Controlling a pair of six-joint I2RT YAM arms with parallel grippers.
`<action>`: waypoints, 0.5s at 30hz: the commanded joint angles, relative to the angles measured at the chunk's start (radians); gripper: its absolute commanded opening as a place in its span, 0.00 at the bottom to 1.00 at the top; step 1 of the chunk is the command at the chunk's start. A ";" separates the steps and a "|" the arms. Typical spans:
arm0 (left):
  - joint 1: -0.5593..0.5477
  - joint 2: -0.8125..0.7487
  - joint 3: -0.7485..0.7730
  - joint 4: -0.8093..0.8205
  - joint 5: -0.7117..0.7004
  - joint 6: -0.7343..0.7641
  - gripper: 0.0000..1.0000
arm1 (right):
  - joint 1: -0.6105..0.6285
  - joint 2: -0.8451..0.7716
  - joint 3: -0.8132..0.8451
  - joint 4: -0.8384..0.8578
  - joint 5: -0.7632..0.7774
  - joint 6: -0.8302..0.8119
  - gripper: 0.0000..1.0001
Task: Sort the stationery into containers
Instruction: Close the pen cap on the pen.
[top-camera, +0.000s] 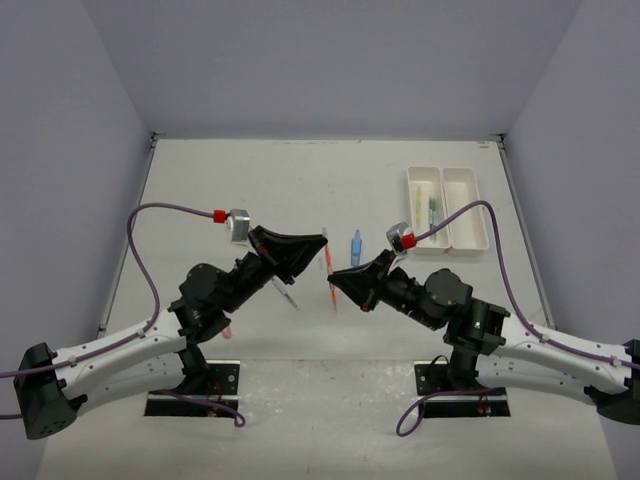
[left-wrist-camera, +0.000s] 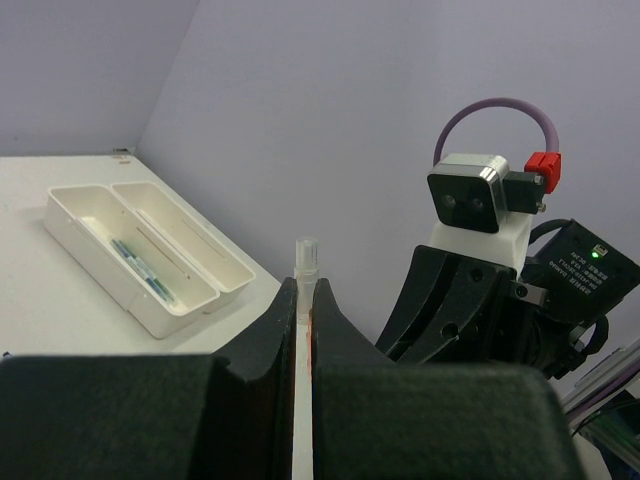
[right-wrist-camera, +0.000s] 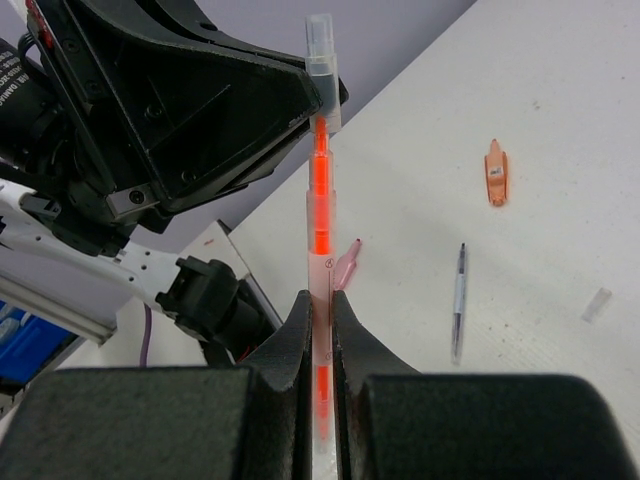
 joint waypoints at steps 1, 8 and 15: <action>-0.001 0.009 0.008 0.057 0.009 -0.004 0.00 | 0.005 0.004 0.051 0.019 0.031 -0.016 0.00; -0.001 0.009 -0.001 0.070 0.027 -0.034 0.00 | 0.005 0.016 0.076 0.016 0.070 -0.024 0.00; -0.001 0.014 -0.033 0.093 0.038 -0.070 0.00 | 0.005 0.046 0.151 0.026 0.118 -0.081 0.00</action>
